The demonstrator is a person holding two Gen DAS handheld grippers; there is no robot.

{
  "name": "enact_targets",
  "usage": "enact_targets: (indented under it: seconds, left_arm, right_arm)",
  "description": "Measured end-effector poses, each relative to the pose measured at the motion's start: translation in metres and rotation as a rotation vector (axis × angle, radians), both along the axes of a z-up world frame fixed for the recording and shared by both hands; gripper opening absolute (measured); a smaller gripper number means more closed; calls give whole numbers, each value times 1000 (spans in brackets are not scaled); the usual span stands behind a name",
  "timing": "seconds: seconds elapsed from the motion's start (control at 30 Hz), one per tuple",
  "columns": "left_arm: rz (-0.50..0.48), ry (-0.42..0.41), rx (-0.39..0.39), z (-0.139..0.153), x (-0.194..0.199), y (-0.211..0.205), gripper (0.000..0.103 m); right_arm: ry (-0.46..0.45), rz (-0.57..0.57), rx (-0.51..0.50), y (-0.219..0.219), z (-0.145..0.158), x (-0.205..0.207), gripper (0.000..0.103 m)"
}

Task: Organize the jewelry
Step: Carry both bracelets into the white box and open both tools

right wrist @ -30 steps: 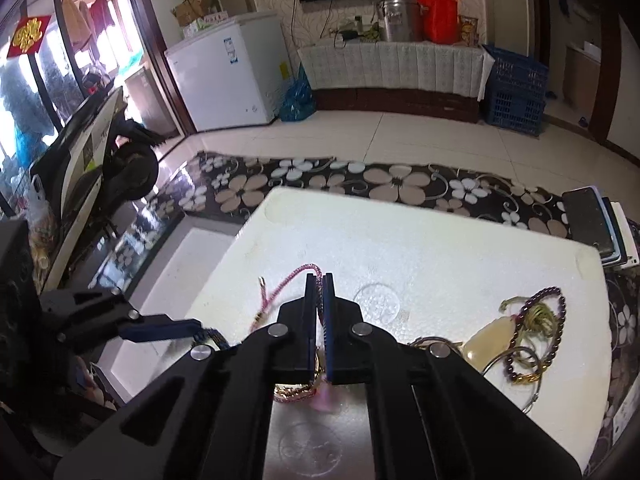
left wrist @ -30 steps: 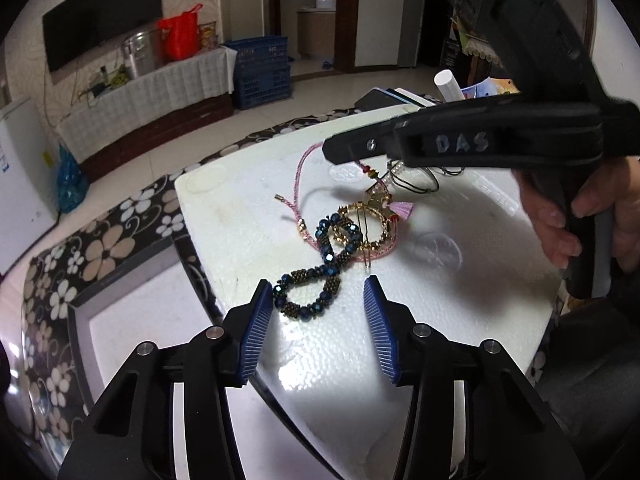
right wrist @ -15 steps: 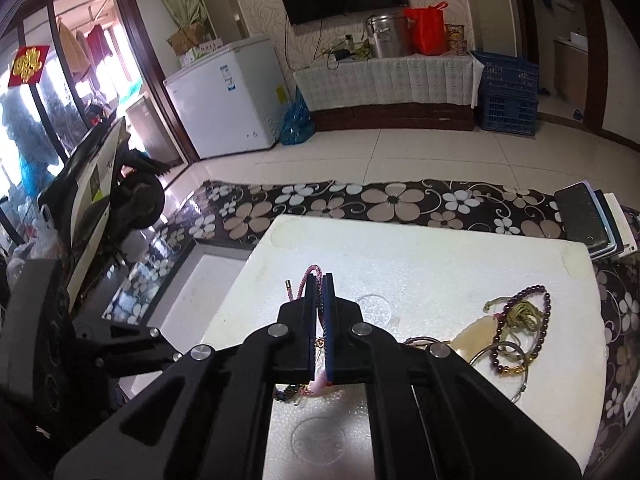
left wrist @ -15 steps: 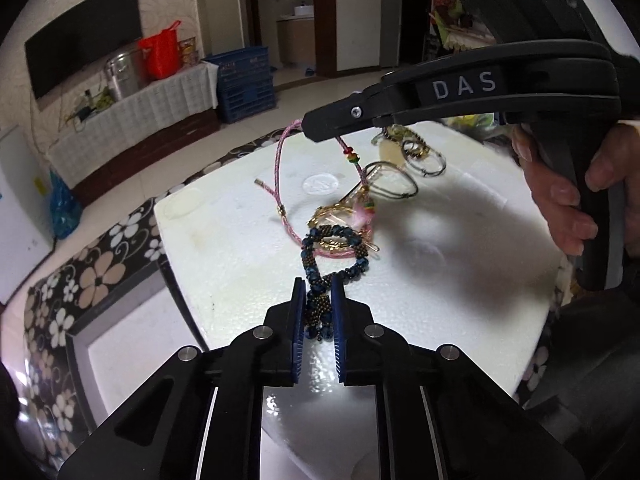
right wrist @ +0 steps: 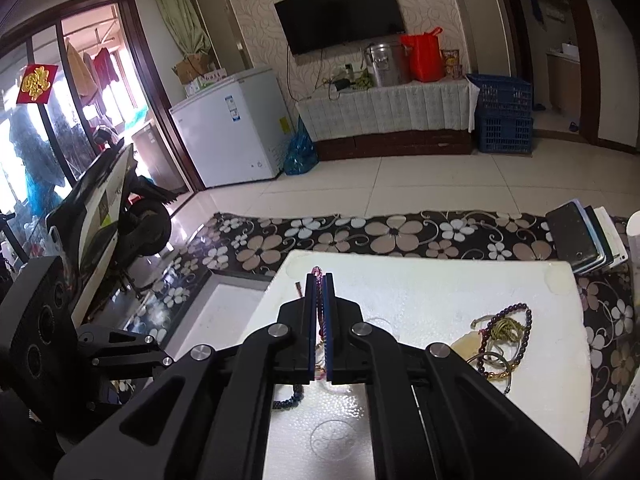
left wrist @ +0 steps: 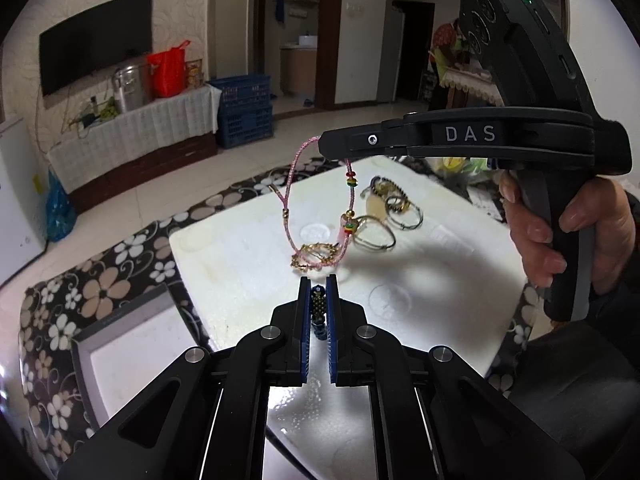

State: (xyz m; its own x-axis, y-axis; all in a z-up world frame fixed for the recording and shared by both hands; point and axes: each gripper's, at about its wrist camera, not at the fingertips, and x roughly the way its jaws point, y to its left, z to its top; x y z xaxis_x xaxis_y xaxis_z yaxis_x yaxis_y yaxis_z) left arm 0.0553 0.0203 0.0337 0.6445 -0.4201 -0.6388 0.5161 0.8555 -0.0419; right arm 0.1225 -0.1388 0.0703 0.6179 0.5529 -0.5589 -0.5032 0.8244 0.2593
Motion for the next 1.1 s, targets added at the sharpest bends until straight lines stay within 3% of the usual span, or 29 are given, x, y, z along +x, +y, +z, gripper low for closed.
enact_targets:
  seconds: [0.47,0.7,0.9,1.1]
  left_arm:
    - [44,-74,-42,36,-14,20,7]
    - [123,-104,-41,48,-19,51,7]
    - [227,-83,-30,41,-16,90,7]
    - [315,-30,18,13,-10,130,7]
  right_arm:
    - [-71,20,41,1,24,-18,3]
    - [-73,38,47,10,25,-20,3]
    - [-71,83,32,39,22,-25,3]
    - [-41,117,1,82,9,-22,3]
